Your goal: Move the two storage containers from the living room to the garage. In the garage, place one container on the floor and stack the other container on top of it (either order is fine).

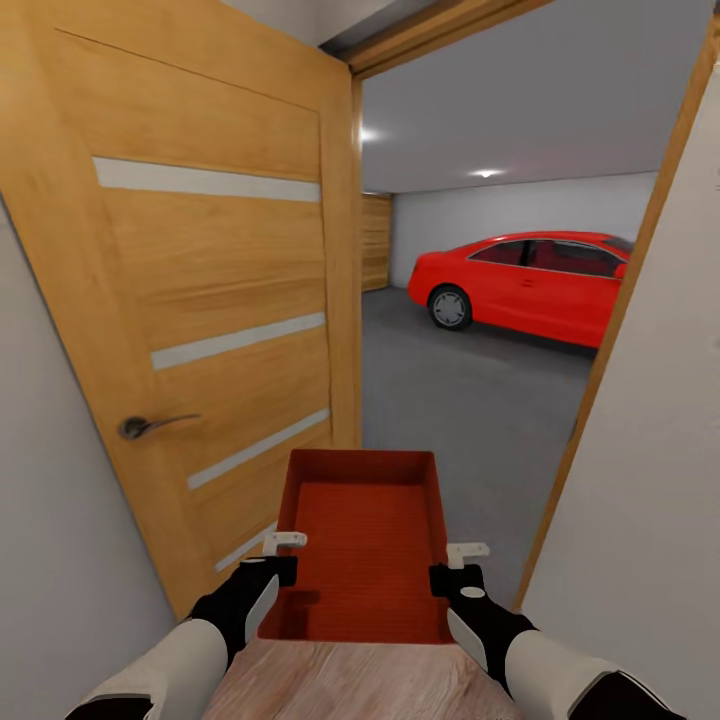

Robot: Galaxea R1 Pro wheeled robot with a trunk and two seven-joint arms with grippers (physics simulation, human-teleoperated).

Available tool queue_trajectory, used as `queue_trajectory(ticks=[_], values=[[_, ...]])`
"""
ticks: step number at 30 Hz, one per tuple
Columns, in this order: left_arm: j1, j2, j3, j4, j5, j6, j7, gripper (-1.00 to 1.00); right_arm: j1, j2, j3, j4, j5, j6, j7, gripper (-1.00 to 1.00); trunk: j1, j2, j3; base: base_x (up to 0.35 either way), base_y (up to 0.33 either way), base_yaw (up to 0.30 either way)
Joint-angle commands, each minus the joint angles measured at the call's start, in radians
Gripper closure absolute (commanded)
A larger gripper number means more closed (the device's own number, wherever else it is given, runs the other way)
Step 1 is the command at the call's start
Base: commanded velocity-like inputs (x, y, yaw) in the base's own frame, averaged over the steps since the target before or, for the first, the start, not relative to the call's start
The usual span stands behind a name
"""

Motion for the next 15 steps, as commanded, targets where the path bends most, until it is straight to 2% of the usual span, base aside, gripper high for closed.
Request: queue_trajectory(ticks=[1,15], values=[[-0.001,0.0,0.022,-0.054,-0.02,0.008,0.003,1.0,-0.001,-0.001,0.009,0.007,-0.016,-0.005,-0.001,1.0,0.0,-0.002,-0.002,0.013,0.035,-0.176],[-0.001,0.0,0.02,-0.056,-0.02,0.008,0.003,1.0,-0.001,-0.001,0.009,0.007,-0.016,-0.005,-0.001,1.0,0.0,-0.002,-0.002,0.001,0.003,-0.181]])
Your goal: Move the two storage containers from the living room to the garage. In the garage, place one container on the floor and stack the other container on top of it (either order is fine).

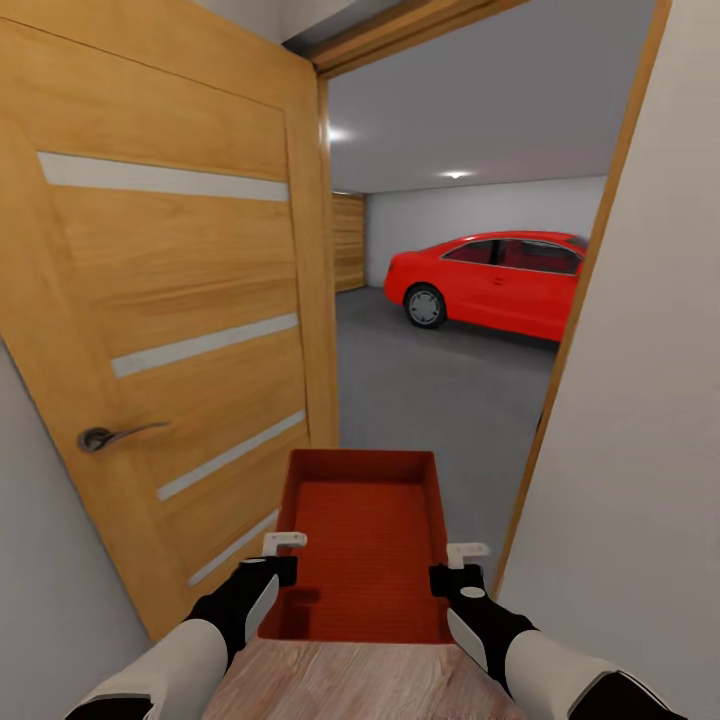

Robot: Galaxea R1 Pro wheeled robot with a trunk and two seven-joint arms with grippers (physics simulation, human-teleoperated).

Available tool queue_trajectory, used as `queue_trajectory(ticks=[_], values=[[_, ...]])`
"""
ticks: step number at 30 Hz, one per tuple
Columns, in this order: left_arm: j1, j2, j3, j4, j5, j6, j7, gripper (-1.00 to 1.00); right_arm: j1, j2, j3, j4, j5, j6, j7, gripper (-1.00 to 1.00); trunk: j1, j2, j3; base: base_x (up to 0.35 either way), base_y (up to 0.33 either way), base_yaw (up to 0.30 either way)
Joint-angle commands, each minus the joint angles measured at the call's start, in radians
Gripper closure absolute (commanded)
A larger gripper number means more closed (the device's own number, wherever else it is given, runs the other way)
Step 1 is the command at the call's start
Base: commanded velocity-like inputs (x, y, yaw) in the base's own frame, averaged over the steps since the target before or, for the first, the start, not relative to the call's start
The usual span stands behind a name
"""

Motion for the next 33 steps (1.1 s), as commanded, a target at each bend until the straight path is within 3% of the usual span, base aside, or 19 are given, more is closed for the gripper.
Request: queue_trajectory(ticks=[1,26,33], values=[[-0.001,0.0,0.02,-0.057,-0.02,0.008,0.003,1.0,-0.001,-0.001,0.01,0.007,-0.017,-0.005,-0.001,1.0,0.0,-0.002,-0.002,0.0,0.0,-0.181],[-0.001,0.0,0.02,-0.057,-0.02,0.008,0.003,1.0,-0.001,-0.001,0.01,0.007,-0.017,-0.007,-0.001,1.0,0.0,-0.002,0.014,0.0,0.0,-0.021],[-0.001,0.0,0.02,-0.056,-0.02,0.008,0.003,1.0,-0.001,-0.001,0.01,0.007,-0.017,-0.007,-0.001,1.0,0.0,-0.002,0.015,0.061,0.186,0.0]])
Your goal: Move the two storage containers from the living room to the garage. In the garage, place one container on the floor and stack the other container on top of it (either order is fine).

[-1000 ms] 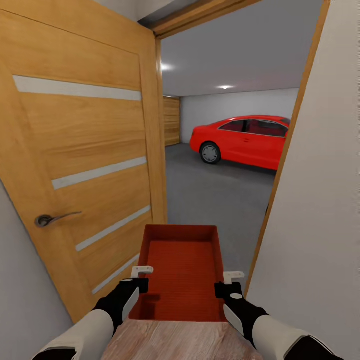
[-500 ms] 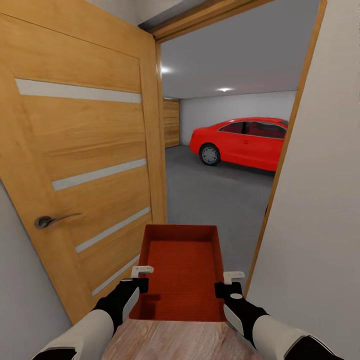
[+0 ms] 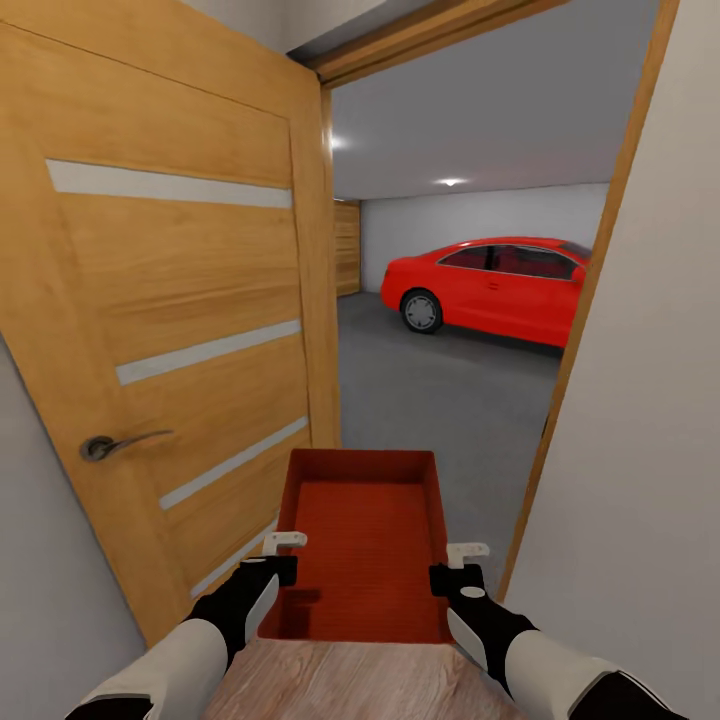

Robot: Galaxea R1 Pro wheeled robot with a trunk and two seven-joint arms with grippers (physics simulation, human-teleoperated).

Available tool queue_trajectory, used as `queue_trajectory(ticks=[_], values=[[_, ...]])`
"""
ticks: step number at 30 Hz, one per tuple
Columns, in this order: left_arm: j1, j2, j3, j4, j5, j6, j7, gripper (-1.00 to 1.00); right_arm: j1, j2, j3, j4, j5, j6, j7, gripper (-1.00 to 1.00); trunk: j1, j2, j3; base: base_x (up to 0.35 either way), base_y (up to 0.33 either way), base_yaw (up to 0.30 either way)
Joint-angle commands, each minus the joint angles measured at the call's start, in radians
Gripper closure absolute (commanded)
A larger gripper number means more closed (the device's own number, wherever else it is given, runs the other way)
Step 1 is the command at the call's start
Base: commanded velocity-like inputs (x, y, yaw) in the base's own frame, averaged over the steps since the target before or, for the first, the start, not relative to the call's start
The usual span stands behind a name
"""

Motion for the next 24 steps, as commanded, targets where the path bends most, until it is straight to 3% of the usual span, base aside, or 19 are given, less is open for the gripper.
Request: queue_trajectory(ticks=[1,8,24], values=[[-0.001,0.0,0.02,-0.054,-0.02,0.008,0.003,1.0,-0.001,-0.001,0.009,0.008,-0.015,-0.005,-0.002,1.0,0.001,-0.002,-0.002,0.108,0.24,0.0],[-0.001,0.0,0.02,-0.055,-0.02,0.008,0.003,1.0,-0.001,0.0,0.009,0.008,-0.015,-0.006,-0.002,1.0,0.001,-0.002,-0.002,0.108,0.222,-0.081],[-0.001,0.0,0.019,-0.056,-0.02,0.008,0.003,1.0,-0.001,0.0,0.009,0.008,-0.015,-0.004,-0.002,1.0,0.001,-0.002,-0.002,0.005,0.008,-0.211]])
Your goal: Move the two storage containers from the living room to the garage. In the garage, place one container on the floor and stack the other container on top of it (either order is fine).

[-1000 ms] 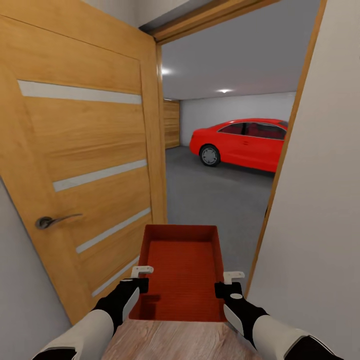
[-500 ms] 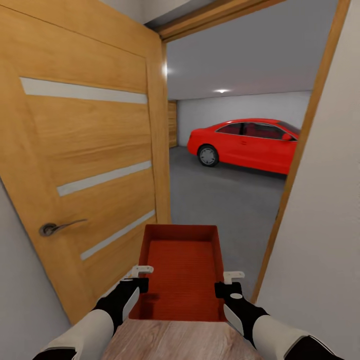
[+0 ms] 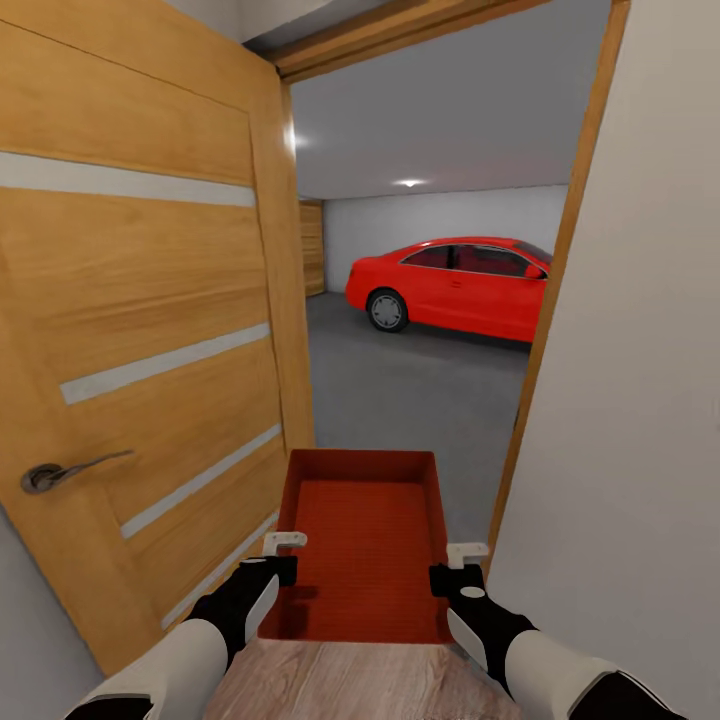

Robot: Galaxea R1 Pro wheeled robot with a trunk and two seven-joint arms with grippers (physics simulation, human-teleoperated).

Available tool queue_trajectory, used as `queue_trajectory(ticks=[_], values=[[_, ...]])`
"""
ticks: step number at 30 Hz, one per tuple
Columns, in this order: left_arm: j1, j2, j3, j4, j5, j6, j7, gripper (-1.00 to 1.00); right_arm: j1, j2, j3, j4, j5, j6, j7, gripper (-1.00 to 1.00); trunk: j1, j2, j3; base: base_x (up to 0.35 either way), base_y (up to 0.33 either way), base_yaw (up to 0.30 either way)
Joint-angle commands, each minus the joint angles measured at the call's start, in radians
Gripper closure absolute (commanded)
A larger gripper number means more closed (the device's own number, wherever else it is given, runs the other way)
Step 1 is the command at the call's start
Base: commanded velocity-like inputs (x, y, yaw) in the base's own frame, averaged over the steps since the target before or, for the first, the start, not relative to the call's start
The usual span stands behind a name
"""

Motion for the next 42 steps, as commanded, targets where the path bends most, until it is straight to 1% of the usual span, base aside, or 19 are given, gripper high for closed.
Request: queue_trajectory(ticks=[1,16,21,38,42], values=[[-0.001,0.0,0.019,-0.058,-0.02,0.008,0.003,1.0,-0.001,-0.001,0.011,0.007,-0.018,-0.005,-0.001,1.0,0.0,-0.002,-0.002,0.0,0.0,-0.212],[-0.001,0.0,0.019,-0.058,-0.02,0.008,0.003,1.0,-0.001,-0.001,0.011,0.008,-0.018,-0.005,-0.001,1.0,0.0,-0.002,-0.002,0.0,0.0,-0.195],[-0.001,0.0,0.02,-0.056,-0.02,0.008,0.003,1.0,-0.001,-0.001,0.011,0.007,-0.018,-0.005,-0.001,1.0,0.0,-0.002,-0.002,0.04,0.033,-0.07],[-0.001,0.0,0.022,-0.054,-0.02,0.008,0.003,1.0,-0.001,-0.001,0.011,0.007,-0.018,-0.006,-0.001,1.0,0.0,-0.002,-0.002,0.201,0.228,-0.003],[-0.001,0.0,0.021,-0.054,-0.02,0.008,0.003,1.0,-0.001,-0.001,0.011,0.007,-0.018,-0.005,-0.001,1.0,0.0,-0.002,-0.002,0.204,0.189,-0.116]])
